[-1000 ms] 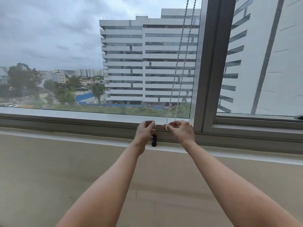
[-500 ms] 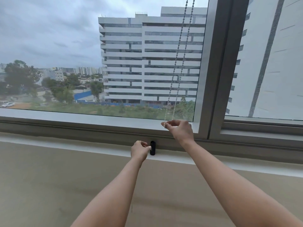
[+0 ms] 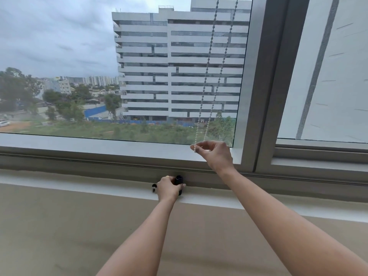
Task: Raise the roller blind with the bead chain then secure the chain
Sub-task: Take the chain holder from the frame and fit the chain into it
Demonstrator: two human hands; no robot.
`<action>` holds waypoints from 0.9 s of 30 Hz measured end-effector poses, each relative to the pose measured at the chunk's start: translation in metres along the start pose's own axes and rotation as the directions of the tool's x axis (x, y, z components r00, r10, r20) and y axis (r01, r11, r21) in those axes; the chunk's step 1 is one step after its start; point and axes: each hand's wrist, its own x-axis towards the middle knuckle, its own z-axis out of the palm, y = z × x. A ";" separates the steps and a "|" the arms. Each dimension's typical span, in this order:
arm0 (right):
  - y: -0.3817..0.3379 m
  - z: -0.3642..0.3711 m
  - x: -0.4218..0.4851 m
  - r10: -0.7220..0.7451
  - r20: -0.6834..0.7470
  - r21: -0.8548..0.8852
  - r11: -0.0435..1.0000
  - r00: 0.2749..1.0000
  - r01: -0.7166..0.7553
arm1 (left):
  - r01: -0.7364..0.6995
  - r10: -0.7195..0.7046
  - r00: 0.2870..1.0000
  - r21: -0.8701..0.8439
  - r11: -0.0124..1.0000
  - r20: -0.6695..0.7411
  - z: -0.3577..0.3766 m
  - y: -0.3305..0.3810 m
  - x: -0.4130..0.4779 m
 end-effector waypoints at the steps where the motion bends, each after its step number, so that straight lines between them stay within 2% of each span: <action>1: 0.001 0.001 0.001 0.000 -0.001 0.006 1.000 1.000 0.000 | -0.001 0.001 1.000 -0.012 1.000 -0.012 0.000 0.000 -0.001; 10: 0.001 -0.002 0.001 -0.019 0.028 0.070 0.997 0.999 0.017 | -0.124 0.109 0.991 -0.236 0.964 -0.073 0.000 0.024 -0.018; 18: -0.004 -0.016 -0.010 -0.031 0.075 0.141 0.990 0.997 0.020 | -0.265 0.255 0.964 -0.291 0.919 -0.072 -0.002 0.065 -0.037; 27: -0.005 -0.032 -0.027 -0.047 0.129 0.297 0.955 0.991 0.006 | -0.348 0.346 0.936 -0.335 0.875 -0.070 -0.014 0.089 -0.063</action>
